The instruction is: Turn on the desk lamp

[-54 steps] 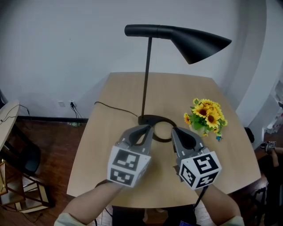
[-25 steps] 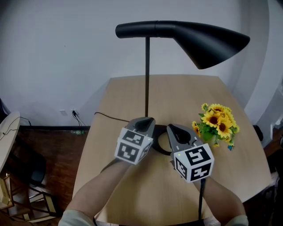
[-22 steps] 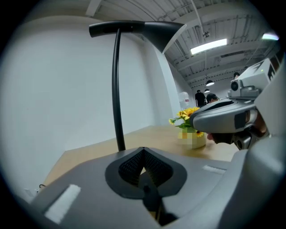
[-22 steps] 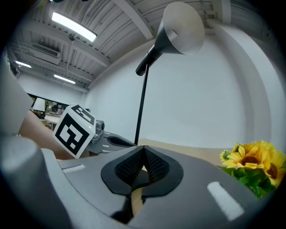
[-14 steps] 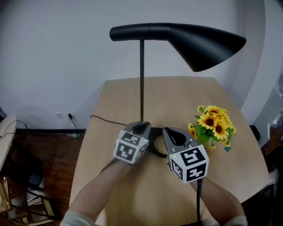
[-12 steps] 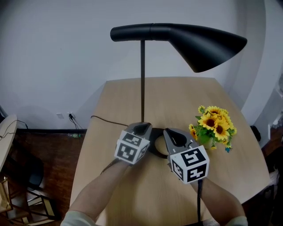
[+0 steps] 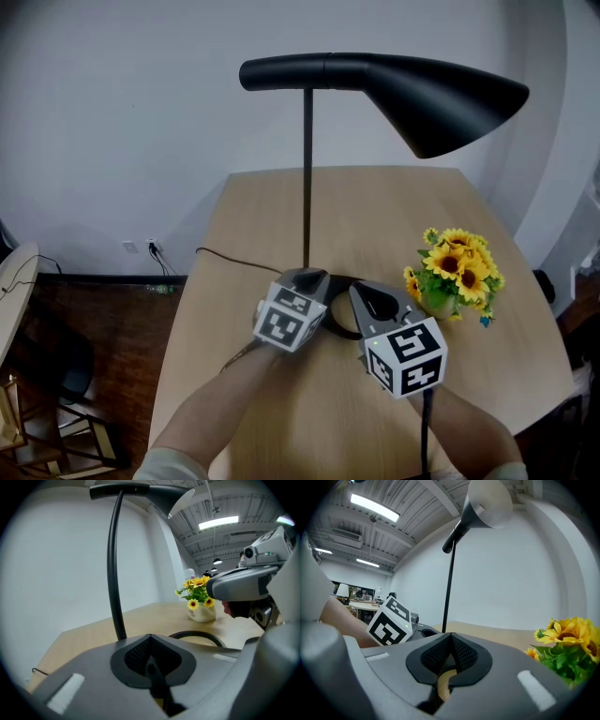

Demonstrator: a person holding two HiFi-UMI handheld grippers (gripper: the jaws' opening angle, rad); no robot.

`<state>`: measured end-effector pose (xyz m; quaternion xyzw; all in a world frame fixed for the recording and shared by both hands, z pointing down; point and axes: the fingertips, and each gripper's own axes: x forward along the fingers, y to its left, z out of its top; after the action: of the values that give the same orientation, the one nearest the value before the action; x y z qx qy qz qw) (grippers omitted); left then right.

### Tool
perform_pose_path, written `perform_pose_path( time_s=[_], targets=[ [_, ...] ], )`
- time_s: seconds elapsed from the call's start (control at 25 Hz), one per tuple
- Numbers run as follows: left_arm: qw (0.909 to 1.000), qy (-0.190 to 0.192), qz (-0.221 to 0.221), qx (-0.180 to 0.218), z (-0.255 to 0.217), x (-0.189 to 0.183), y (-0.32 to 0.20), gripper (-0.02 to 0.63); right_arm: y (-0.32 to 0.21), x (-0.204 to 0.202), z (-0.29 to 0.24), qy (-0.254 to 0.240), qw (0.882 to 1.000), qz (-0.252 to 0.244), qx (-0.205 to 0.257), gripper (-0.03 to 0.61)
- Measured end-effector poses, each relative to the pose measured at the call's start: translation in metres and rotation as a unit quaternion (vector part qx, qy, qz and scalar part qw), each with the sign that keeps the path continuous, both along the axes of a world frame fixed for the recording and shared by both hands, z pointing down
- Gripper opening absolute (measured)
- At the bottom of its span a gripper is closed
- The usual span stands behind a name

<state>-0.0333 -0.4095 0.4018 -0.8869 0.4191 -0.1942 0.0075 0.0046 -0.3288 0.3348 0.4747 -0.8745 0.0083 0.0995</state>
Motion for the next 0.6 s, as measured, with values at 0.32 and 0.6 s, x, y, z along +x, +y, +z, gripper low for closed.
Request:
perform_pose_path(
  time_s=[0.32,0.6],
  targets=[
    [0.9995,-0.021,-0.009,-0.022,0.019,0.0,-0.002,-0.005,0.006,0.003,0.001,-0.001,1.0,-0.003,-0.003,-0.002],
    [0.9985,-0.042,-0.008,-0.035,0.02,0.005,-0.001,-0.005,0.011,0.008,0.001,-0.004,1.0,-0.003,-0.006,-0.002]
  ],
)
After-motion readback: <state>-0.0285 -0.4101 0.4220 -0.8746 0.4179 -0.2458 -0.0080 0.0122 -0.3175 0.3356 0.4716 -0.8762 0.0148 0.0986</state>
